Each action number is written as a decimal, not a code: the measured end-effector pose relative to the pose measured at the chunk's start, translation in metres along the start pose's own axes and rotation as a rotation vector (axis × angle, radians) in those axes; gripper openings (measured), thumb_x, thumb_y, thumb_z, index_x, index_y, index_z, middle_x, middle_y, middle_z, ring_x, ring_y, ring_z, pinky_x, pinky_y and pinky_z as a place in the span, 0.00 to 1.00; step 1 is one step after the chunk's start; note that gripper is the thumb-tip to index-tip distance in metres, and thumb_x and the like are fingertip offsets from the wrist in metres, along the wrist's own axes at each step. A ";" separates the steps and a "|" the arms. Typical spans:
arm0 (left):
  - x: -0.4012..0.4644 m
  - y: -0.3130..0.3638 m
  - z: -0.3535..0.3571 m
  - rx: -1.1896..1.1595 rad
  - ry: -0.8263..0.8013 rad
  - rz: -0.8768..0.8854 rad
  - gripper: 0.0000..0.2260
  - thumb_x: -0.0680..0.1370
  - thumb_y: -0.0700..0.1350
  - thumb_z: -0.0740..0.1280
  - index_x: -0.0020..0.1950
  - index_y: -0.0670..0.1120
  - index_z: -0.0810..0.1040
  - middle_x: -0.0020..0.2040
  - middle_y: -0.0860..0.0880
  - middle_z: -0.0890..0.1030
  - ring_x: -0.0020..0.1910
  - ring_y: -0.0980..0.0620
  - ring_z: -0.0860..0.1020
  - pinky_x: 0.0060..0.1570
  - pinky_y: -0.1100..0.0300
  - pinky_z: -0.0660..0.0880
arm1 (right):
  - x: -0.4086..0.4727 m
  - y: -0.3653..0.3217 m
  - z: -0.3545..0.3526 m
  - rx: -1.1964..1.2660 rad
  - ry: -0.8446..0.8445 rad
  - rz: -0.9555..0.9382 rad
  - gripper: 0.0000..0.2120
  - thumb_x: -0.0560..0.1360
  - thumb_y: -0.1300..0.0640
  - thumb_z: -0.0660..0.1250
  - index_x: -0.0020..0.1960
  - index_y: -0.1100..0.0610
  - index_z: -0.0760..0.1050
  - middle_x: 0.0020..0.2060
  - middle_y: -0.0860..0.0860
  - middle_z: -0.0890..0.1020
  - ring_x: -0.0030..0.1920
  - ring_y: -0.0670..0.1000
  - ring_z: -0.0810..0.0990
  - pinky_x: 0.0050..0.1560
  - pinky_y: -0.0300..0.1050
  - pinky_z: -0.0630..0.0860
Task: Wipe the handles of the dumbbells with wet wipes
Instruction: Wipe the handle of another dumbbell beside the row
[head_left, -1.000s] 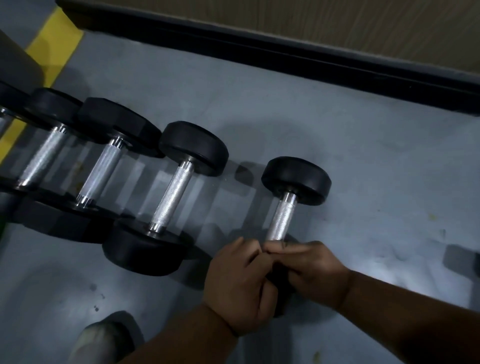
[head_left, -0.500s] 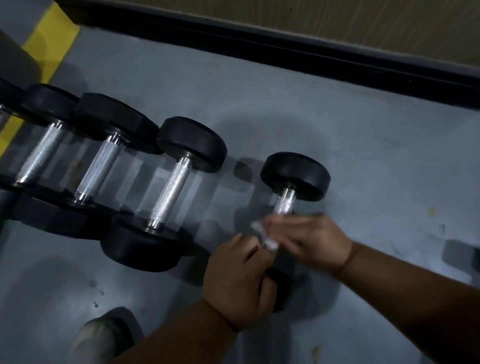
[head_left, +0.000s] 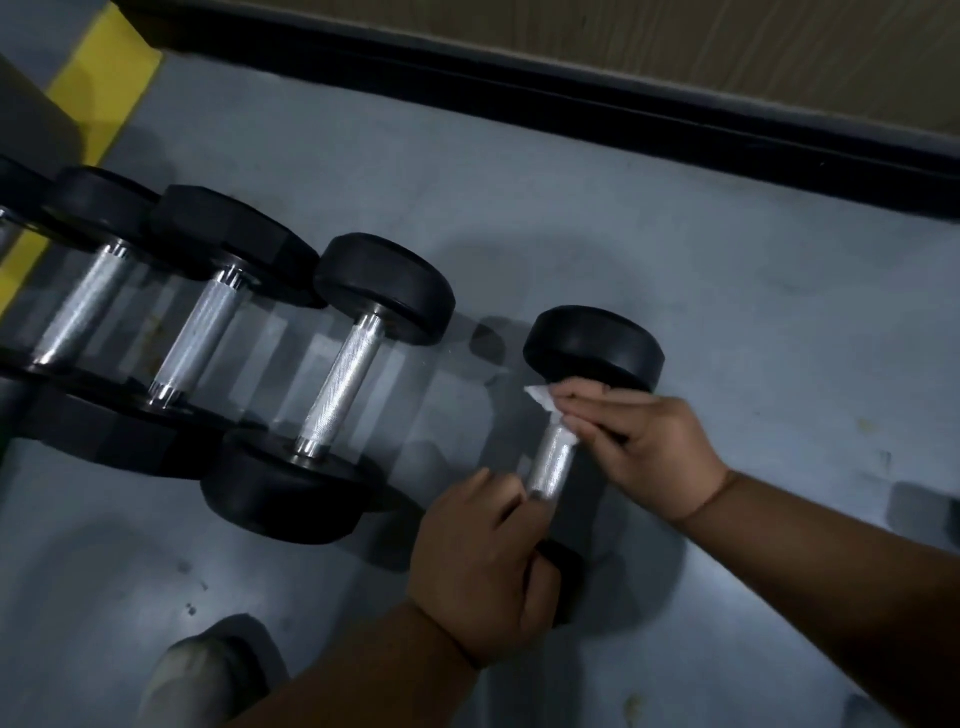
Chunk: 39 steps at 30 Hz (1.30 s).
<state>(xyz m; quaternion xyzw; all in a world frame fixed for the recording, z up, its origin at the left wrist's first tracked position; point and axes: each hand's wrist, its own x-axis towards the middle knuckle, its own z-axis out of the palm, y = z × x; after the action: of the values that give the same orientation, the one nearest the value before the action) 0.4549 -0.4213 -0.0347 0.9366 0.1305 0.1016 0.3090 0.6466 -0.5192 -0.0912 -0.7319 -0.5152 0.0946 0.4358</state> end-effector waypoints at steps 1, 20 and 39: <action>0.000 0.000 0.000 -0.001 -0.002 0.005 0.05 0.69 0.43 0.62 0.37 0.41 0.73 0.37 0.44 0.70 0.34 0.42 0.68 0.31 0.48 0.65 | -0.008 -0.006 0.003 0.013 -0.045 -0.019 0.10 0.76 0.63 0.73 0.56 0.59 0.85 0.58 0.49 0.84 0.59 0.41 0.82 0.62 0.40 0.78; 0.003 0.017 0.013 0.066 0.037 -0.037 0.07 0.66 0.45 0.68 0.37 0.45 0.70 0.36 0.45 0.71 0.35 0.40 0.70 0.31 0.49 0.66 | -0.011 -0.003 -0.005 0.062 -0.179 -0.123 0.08 0.77 0.57 0.71 0.54 0.58 0.85 0.57 0.49 0.84 0.57 0.42 0.83 0.58 0.43 0.80; 0.002 0.043 0.029 0.030 0.068 -0.009 0.06 0.66 0.43 0.69 0.39 0.44 0.74 0.39 0.45 0.74 0.39 0.41 0.71 0.37 0.49 0.70 | -0.050 -0.016 -0.005 0.256 -0.293 -0.106 0.08 0.76 0.58 0.74 0.51 0.62 0.85 0.53 0.52 0.86 0.55 0.47 0.85 0.54 0.46 0.82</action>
<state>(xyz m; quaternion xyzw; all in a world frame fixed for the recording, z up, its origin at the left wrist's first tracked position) 0.4724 -0.4699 -0.0309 0.9365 0.1466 0.1297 0.2909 0.6161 -0.5620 -0.0924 -0.6209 -0.5946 0.2416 0.4500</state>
